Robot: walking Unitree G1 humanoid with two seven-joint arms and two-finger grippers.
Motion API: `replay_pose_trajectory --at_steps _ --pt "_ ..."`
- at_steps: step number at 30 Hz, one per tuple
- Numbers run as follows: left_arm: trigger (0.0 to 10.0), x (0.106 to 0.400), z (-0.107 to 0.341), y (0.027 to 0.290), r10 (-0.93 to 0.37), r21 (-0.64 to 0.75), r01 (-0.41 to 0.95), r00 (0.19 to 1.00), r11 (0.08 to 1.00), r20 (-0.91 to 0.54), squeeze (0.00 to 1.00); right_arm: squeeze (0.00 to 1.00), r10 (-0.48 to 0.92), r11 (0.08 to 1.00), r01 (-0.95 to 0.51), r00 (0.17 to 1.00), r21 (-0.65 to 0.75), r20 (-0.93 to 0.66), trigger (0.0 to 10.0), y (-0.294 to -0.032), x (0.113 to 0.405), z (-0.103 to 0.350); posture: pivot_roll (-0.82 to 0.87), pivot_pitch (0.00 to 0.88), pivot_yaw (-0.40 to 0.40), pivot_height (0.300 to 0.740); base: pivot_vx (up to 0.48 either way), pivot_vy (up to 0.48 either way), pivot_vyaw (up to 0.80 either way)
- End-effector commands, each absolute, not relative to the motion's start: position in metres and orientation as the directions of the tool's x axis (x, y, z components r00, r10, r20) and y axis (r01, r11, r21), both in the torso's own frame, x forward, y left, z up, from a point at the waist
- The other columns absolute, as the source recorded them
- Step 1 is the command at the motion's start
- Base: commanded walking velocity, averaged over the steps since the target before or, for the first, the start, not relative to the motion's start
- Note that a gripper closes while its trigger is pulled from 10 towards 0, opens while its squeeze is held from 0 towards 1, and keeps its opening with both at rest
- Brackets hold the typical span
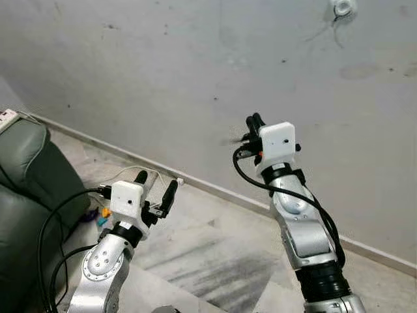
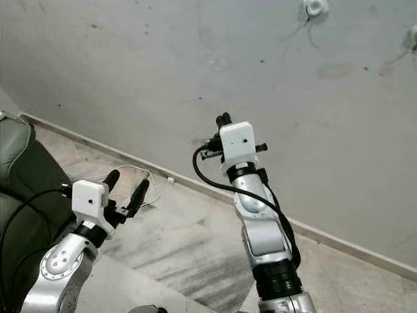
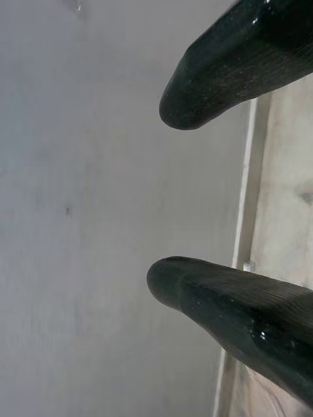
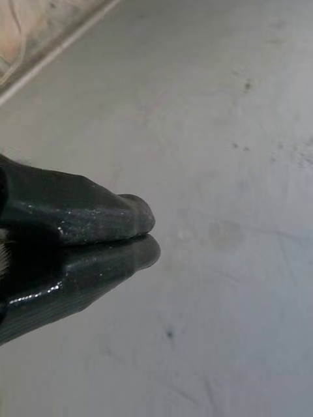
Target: Hang keys on a hook
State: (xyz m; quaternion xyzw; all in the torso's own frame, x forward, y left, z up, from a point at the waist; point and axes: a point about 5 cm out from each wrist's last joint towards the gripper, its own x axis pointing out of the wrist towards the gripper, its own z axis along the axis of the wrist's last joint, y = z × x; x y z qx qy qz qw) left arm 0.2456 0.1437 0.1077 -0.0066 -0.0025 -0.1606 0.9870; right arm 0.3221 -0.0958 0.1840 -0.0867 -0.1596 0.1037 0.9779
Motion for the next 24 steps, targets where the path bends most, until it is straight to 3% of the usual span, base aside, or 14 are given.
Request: replay_pose_trajectory --at_steps 1,24 --pt "10.0 0.2435 0.1083 0.1389 -0.334 -0.025 0.335 0.942 0.942 0.013 0.0 0.0 0.207 0.969 -0.156 0.938 -0.193 0.279 10.0 -0.1025 0.3215 0.1802 0.04 0.137 0.006 0.74 0.0 0.0 -0.79" --pt "10.0 0.2497 0.1124 0.1362 -0.309 -0.074 0.309 0.951 0.948 0.015 0.0 0.0 0.202 0.969 -0.149 0.937 -0.198 0.285 10.0 -0.104 0.3193 0.1817 0.02 0.148 0.013 0.74 0.0 0.0 -0.79"
